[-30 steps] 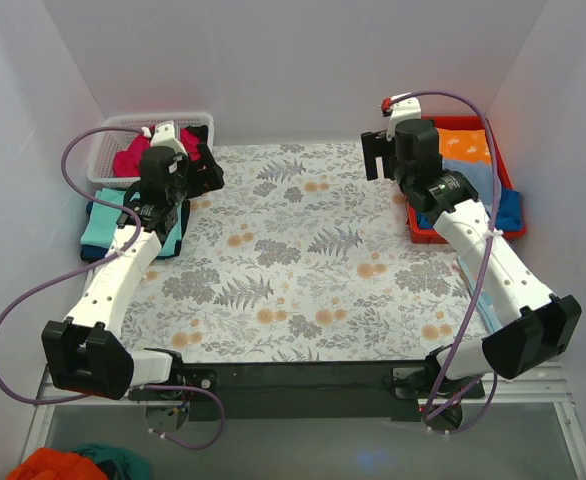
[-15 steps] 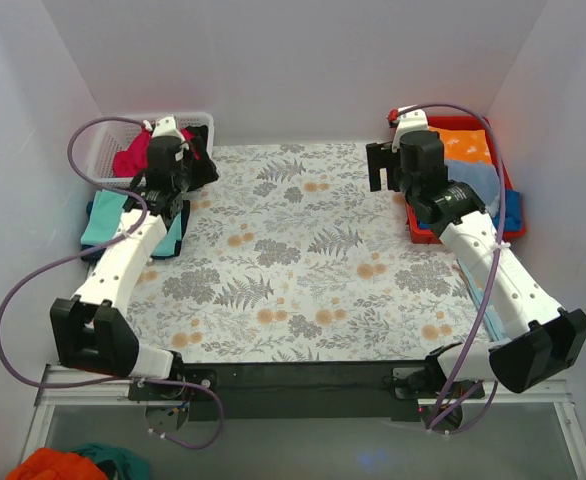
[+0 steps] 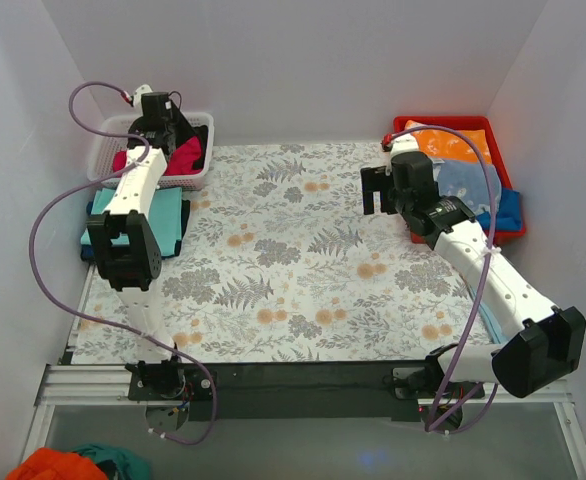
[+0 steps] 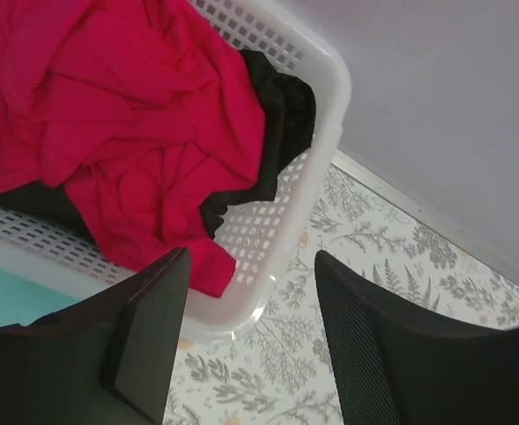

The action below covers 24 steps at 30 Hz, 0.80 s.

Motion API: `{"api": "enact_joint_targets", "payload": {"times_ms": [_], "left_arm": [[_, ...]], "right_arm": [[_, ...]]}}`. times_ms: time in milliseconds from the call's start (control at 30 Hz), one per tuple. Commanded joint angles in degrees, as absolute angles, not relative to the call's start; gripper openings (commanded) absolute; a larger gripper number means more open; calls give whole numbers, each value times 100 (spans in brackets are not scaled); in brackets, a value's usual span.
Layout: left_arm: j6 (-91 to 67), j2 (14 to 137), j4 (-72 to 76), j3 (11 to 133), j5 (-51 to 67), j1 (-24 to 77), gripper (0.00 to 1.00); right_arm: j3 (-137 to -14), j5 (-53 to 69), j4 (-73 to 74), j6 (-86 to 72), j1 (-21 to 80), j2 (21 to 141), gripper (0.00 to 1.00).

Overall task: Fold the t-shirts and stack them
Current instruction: Grab the tshirt from the pile

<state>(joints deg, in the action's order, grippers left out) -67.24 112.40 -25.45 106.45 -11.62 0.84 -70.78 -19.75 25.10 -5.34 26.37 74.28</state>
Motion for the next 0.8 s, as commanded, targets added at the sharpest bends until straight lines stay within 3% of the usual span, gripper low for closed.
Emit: {"api": "enact_joint_targets", "payload": {"times_ms": [0, 367, 767], "left_arm": [[-7066, 11890, -2935, 11407, -1467, 62, 57], [-7242, 13315, -2374, 12190, -1802, 44, 58], [-7348, 14501, -1609, 12902, -1336, -202, 59]], "right_arm": [[-6882, -1793, 2224, -764, 2637, 7242, 98], [-6662, -1793, 2276, -887, 2646, 7304, 98], [-7040, -1731, 2830, -1002, 2672, 7910, 99]]}}
